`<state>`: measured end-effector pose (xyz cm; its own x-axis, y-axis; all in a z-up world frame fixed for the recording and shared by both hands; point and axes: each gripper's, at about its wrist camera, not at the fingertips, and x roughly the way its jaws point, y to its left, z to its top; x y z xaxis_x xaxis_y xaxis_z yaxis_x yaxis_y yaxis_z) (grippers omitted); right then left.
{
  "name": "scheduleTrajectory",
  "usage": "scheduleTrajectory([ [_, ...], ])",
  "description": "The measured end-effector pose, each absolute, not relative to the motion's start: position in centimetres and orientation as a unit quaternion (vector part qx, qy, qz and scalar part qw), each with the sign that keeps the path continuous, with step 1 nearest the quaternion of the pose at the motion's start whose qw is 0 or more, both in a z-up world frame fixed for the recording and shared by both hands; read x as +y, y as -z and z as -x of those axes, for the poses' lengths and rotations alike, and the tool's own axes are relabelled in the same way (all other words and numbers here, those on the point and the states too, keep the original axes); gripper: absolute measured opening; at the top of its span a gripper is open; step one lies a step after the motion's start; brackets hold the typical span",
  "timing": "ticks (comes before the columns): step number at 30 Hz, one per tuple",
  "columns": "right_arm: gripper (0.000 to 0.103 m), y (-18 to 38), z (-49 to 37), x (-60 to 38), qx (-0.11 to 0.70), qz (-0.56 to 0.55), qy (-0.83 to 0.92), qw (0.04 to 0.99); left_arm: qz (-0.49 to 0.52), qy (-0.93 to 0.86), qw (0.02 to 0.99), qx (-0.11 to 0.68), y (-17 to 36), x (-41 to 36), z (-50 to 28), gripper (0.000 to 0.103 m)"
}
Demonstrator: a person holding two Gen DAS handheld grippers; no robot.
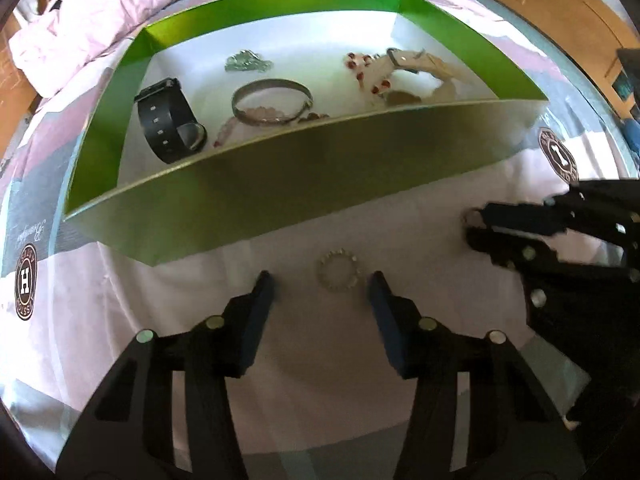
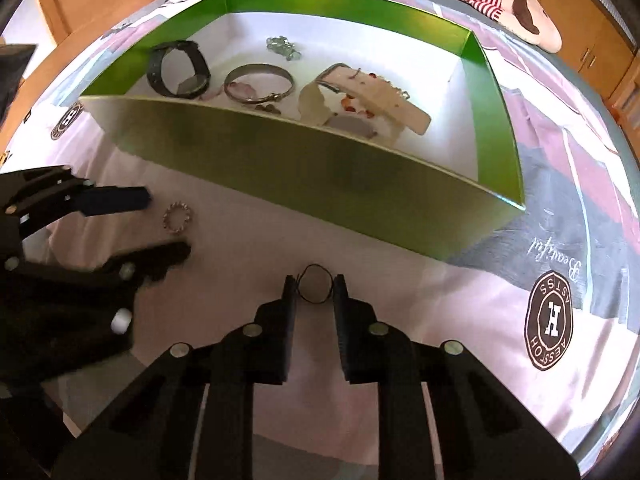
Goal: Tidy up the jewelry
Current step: 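Grasp black ring with right gripper while left gripper grasps silver beaded ring, then carry both rings over the green box and open both grippers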
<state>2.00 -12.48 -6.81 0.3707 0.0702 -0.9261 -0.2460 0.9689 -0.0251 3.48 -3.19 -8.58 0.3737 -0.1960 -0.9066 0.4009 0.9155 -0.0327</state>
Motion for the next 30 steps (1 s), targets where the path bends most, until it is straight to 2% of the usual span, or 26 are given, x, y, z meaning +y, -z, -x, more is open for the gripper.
scheduleTrajectory([
  [1, 0.019, 6.8, -1.9, -12.3, 0.552, 0.079, -0.099, 0.824, -0.096, 0.18, 0.824, 0.529, 8.6, -3.2, -3.5, 0.05],
  [3, 0.019, 6.8, -1.8, -12.2, 0.552, 0.079, -0.102, 0.824, -0.097, 0.173, 0.827, 0.527, 8.4, -3.1, -3.6, 0.039],
  [4, 0.019, 7.0, -2.1, -12.0, 0.551, 0.08, -0.103, 0.824, -0.098, 0.168, 0.829, 0.525, 8.3, -3.0, -3.6, 0.023],
  [5, 0.019, 7.0, -2.1, -12.0, 0.55, 0.079, -0.103, 0.825, -0.096, 0.165, 0.829, 0.525, 8.1, -2.8, -3.6, 0.021],
  [15, 0.019, 5.8, -2.5, -11.4, 0.515, 0.056, -0.116, 0.847, -0.095, 0.14, 0.852, 0.495, 5.3, -1.3, -2.5, 0.021],
  [30, 0.019, 5.2, -2.3, -11.2, 0.503, 0.054, -0.124, 0.854, -0.098, 0.125, 0.858, 0.489, 5.0, -0.9, -2.3, 0.021],
])
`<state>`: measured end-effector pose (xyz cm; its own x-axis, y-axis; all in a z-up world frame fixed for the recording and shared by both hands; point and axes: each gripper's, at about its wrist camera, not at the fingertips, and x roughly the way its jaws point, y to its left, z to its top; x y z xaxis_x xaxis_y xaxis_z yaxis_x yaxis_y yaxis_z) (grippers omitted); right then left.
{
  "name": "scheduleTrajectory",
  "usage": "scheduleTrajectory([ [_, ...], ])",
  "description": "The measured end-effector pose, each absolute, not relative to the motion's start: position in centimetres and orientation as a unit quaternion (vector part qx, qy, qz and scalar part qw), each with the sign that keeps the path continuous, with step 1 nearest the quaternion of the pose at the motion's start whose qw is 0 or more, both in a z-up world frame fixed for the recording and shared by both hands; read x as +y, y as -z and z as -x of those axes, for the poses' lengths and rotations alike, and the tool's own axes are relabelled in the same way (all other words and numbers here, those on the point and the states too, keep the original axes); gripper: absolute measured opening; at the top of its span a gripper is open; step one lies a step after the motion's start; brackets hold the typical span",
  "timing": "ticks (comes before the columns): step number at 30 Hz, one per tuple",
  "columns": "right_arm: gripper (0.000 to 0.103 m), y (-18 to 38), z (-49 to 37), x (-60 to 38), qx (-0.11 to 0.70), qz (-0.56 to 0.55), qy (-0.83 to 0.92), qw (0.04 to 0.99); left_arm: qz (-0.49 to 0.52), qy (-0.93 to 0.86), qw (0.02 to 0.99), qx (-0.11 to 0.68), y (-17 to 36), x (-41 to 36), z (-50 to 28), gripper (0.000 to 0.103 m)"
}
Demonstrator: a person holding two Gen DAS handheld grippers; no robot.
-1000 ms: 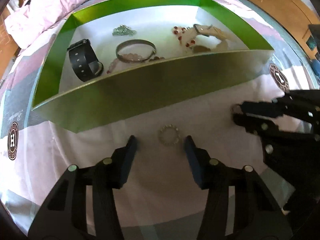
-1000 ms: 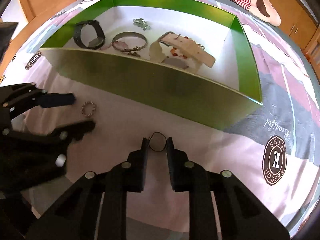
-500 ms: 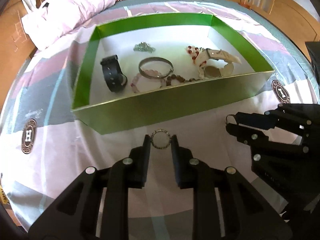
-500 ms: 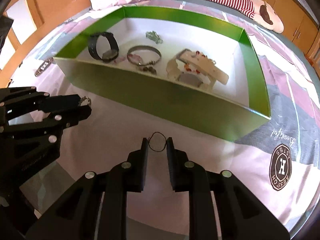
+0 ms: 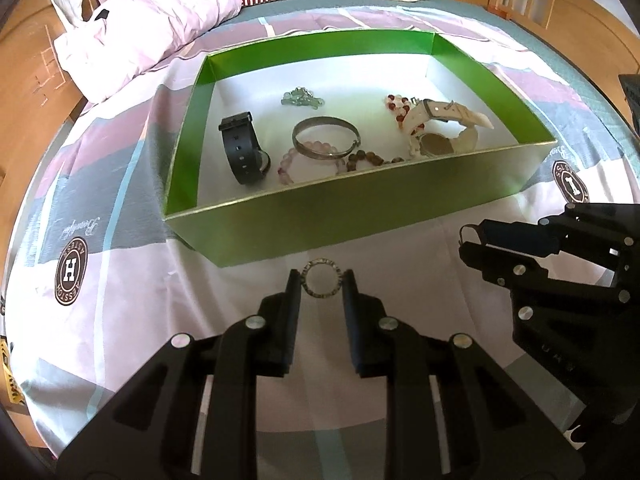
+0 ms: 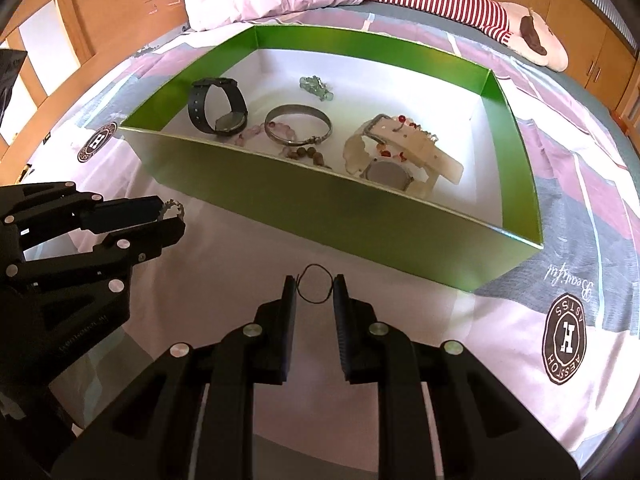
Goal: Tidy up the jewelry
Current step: 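Carry both rings over the green box and open both grippers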
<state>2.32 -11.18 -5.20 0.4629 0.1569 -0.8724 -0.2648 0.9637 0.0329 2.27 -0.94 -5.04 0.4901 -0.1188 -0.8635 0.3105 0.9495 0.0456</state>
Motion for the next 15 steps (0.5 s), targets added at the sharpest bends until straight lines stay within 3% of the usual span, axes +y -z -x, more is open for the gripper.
scheduleTrajectory([
  [15, 0.019, -0.7, -1.2, -12.8, 0.396, -0.015, -0.171, 0.902, -0.082, 0.135, 0.886, 0.436, 1.0, 0.0, -1.4, 0.021],
])
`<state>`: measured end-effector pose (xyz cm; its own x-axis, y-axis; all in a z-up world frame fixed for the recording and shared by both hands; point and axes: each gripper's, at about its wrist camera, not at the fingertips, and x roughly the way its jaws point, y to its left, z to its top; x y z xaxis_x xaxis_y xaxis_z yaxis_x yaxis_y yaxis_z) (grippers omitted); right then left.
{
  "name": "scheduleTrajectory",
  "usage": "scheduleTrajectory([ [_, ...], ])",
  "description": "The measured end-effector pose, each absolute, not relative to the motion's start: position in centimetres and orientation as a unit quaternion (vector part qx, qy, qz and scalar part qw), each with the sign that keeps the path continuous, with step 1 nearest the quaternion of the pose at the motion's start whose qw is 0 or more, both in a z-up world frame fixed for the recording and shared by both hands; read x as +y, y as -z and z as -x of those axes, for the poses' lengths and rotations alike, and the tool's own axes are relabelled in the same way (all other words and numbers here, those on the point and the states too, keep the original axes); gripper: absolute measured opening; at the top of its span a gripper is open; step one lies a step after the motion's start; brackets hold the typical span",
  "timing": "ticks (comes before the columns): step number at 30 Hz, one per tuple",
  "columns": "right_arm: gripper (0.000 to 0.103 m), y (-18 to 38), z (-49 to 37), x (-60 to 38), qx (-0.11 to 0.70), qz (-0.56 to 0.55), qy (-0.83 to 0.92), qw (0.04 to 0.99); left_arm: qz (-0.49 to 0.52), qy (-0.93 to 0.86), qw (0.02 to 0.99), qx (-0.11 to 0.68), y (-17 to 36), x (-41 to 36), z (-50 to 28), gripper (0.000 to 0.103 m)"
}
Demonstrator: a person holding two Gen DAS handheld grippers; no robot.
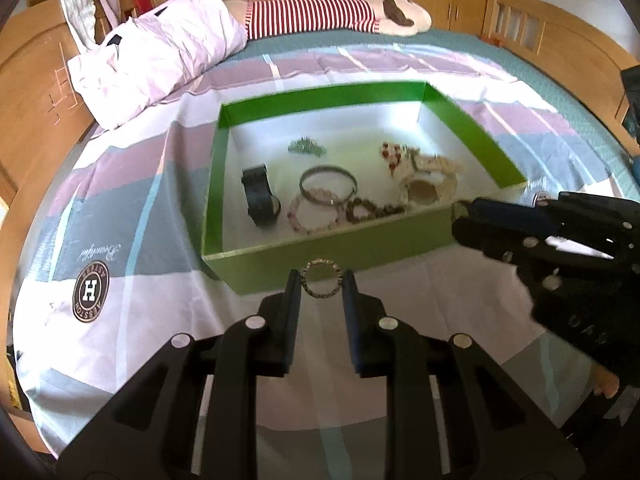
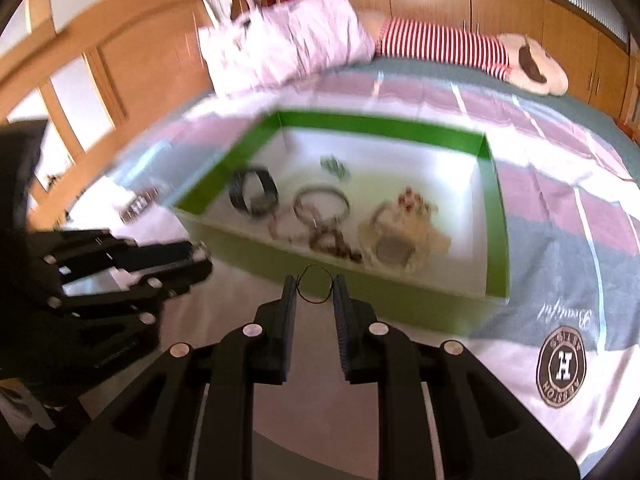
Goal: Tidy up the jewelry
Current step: 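Carry both rings over the green box and open both grippers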
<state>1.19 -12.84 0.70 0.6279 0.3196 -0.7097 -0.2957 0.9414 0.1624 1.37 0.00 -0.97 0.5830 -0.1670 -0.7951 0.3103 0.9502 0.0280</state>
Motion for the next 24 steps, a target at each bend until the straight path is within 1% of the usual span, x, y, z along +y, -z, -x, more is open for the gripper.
scheduleTrajectory([
  [4, 0.019, -2.9, -3.1, -13.9, 0.372, -0.033, -0.15, 0.915, -0.064, 0.137, 0.89, 0.43, -0.7, 0.0, -3.4, 0.021],
  [8, 0.019, -3.6, -6.6, -15.8, 0.368, -0.055, -0.119, 0.921, -0.05, 0.139, 0.891, 0.429, -1.2, -0.3, -6.7, 0.021],
  [10, 0.019, -3.3, -8.0, -16.7, 0.369, -0.057, -0.106, 0.921, -0.036, 0.142, 0.885, 0.442, -1.0, -0.5, -8.8, 0.021],
  [14, 0.019, -1.7, -10.7, -18.5, 0.396, -0.079, -0.09, 0.911, -0.019, 0.143, 0.875, 0.463, -0.7, -1.7, -12.8, 0.021],
  [21, 0.019, 2.1, -14.2, -19.0, 0.445, -0.08, -0.059, 0.89, -0.042, 0.146, 0.855, 0.496, 1.4, -6.0, -17.9, 0.021],
  [22, 0.019, 2.7, -14.5, -19.0, 0.454, -0.078, -0.055, 0.886, -0.045, 0.145, 0.853, 0.499, 1.7, -6.2, -18.3, 0.022],
  [23, 0.019, 3.1, -14.6, -19.0, 0.461, -0.073, -0.052, 0.883, -0.05, 0.145, 0.851, 0.502, 2.2, -6.7, -18.8, 0.034],
  [24, 0.027, 3.1, -14.6, -19.1, 0.465, -0.066, -0.041, 0.882, -0.052, 0.144, 0.85, 0.505, 2.4, -6.8, -19.1, 0.044],
])
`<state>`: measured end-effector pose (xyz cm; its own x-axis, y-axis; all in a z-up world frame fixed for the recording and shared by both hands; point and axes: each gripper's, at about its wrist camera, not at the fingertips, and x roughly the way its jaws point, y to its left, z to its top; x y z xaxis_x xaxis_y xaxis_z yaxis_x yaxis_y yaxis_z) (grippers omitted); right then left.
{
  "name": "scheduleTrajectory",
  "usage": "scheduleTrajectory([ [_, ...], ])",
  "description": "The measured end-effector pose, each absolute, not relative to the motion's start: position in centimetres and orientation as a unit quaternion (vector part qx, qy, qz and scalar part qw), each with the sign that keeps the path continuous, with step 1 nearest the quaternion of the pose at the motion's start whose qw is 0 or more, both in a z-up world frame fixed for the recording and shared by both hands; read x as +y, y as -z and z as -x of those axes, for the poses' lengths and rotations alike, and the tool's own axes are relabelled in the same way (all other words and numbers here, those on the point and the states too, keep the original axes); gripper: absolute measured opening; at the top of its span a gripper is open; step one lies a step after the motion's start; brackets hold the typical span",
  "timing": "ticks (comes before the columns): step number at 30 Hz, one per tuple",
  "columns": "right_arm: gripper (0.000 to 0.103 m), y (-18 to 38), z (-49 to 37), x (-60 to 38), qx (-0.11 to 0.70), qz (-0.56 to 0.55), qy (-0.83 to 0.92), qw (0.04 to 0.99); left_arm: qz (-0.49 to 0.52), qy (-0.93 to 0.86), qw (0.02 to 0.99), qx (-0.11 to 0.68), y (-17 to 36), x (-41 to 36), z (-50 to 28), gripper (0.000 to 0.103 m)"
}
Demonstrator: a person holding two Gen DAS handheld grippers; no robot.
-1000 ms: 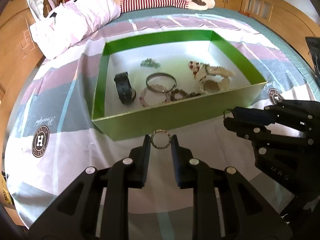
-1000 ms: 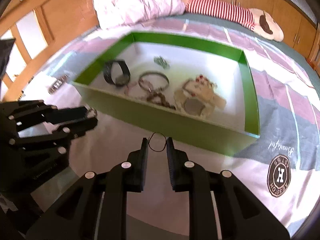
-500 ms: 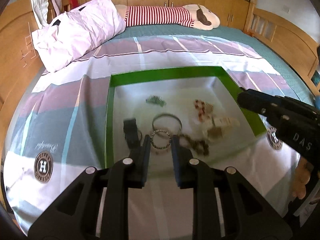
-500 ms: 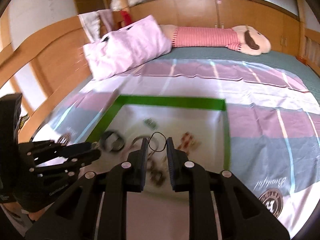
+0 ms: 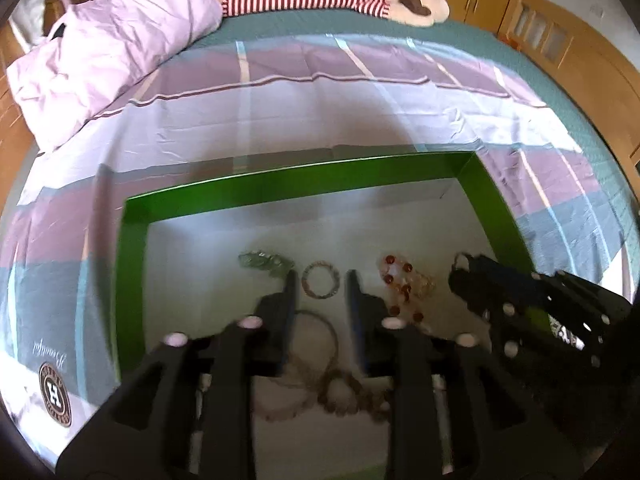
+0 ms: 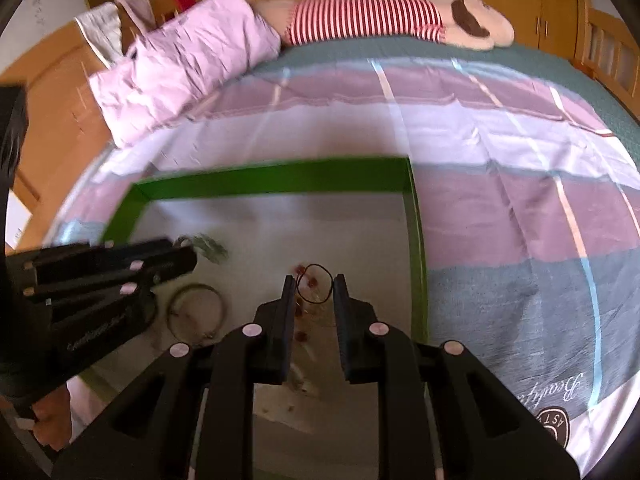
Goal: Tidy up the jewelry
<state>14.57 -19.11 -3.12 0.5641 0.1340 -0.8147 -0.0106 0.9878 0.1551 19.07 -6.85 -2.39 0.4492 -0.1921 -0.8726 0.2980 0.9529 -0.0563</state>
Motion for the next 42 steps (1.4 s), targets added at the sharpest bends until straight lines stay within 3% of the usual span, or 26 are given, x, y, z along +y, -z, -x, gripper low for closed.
scheduleTrajectory([
  [1, 0.034, 3.0, -14.5, -19.3, 0.463, -0.067, -0.04, 0.883, -0.052, 0.143, 0.848, 0.508, 2.5, -6.8, -19.3, 0.055],
  [4, 0.059, 1.1, -13.5, -19.5, 0.453, -0.084, -0.036, 0.887, -0.042, 0.138, 0.851, 0.506, 1.7, -5.8, -18.5, 0.056],
  [7, 0.083, -1.3, -11.3, -18.8, 0.433, -0.076, -0.029, 0.898, -0.053, 0.124, 0.858, 0.496, -0.1, -3.6, -16.1, 0.072],
  [11, 0.101, -2.7, -7.8, -17.6, 0.419, -0.062, -0.047, 0.904, -0.079, 0.105, 0.877, 0.462, -2.4, -0.5, -10.1, 0.09],
  [14, 0.102, -2.3, -6.3, -16.5, 0.432, -0.051, -0.05, 0.899, -0.08, 0.095, 0.884, 0.45, -2.3, 1.6, -7.0, 0.099],
  [19, 0.102, -2.5, -5.5, -15.3, 0.417, -0.045, -0.052, 0.906, -0.035, 0.06, 0.882, 0.466, -1.3, 3.5, -6.8, 0.099],
  [42, 0.102, -2.9, -4.7, -12.6, 0.387, 0.01, -0.049, 0.921, -0.04, 0.065, 0.883, 0.464, -1.8, 3.6, -6.8, 0.101],
])
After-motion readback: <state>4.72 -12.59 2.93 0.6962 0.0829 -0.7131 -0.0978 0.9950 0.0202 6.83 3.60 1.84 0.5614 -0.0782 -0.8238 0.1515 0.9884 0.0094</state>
